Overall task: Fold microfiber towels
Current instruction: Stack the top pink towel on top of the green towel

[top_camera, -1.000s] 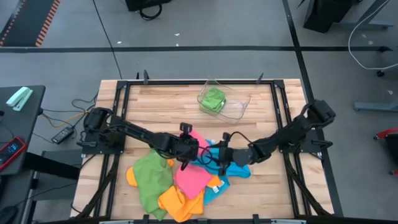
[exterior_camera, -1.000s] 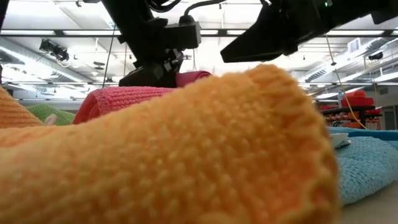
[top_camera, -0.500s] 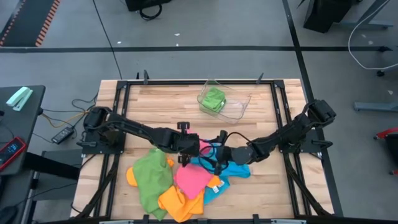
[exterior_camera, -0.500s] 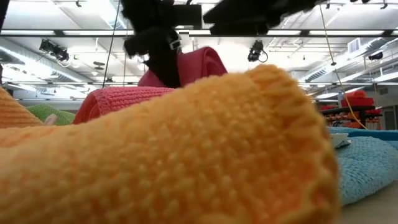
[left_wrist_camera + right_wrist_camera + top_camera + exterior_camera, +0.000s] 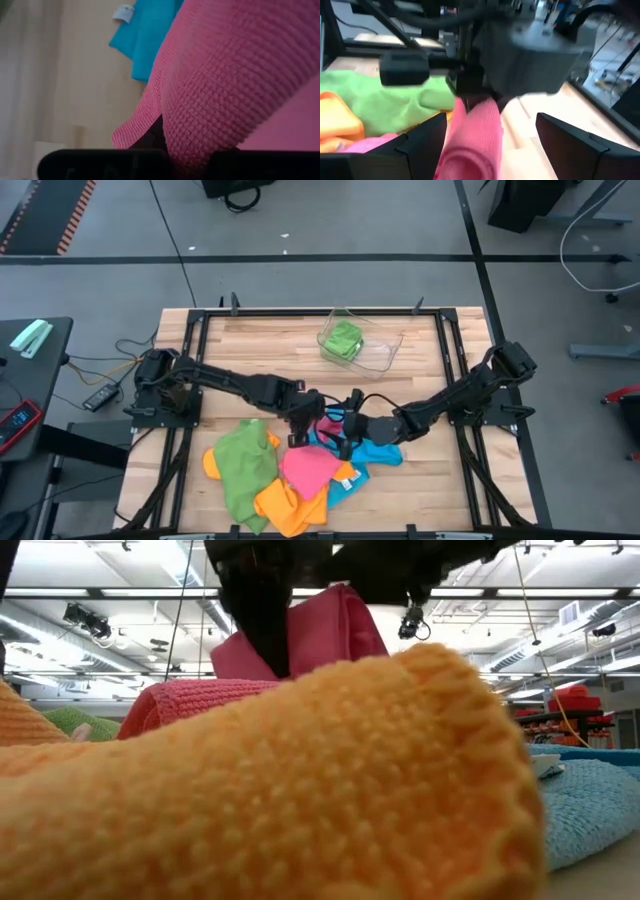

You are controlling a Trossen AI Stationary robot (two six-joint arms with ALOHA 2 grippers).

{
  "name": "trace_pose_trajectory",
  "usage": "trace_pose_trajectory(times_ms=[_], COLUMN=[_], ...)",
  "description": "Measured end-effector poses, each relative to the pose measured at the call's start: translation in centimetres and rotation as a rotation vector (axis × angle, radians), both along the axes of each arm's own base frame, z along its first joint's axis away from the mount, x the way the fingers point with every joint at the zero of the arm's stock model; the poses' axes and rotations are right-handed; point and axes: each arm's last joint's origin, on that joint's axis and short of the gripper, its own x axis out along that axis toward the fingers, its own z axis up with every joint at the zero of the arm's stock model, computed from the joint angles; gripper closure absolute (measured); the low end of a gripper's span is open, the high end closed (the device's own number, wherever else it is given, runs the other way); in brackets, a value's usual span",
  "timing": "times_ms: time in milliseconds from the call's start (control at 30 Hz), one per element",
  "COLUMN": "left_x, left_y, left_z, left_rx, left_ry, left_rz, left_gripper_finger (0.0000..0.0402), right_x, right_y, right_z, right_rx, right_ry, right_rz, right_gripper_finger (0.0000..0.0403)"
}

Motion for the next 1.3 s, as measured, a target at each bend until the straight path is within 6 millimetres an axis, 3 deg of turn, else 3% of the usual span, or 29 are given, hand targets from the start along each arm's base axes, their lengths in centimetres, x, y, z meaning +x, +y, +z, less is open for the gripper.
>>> trace_pose_trajectory(times_ms=[200,433,767,967,1300], left_x=[0.1,0.5,0.8,1.0,1.1], left_y=[0.6,1.8,1.0,0.7,0.7], left_z=[0.0,0.1,0.3,0.4,0.4], left_rx=[-0.071,-0.204,-0.278,-0.282,-0.271], left_ry=[0.008,-0.005,-0.03,-0.054,-0.064], left_rz=[0.042,0.149,0.122,0.113,0.083], left_gripper_finger=[0.0363,0.0382,0.0367,0.0386,0.0352], right_x=[0.1,0.3,0.5,0.4,0.4], right_y=[-0.2,-0.7,-2.7,-3.3,-3.8], right_z=[-0.1,-0.2,-1.7,-2.2,-2.5], right_rx=[0.055,0.078,0.214,0.229,0.195], right_ry=[-0.005,0.012,0.181,0.257,0.308], right_rz=[0.009,0.018,0.133,0.164,0.204], right_gripper_finger=[0.0085,0.0085,0.0105,0.0153,0.0289])
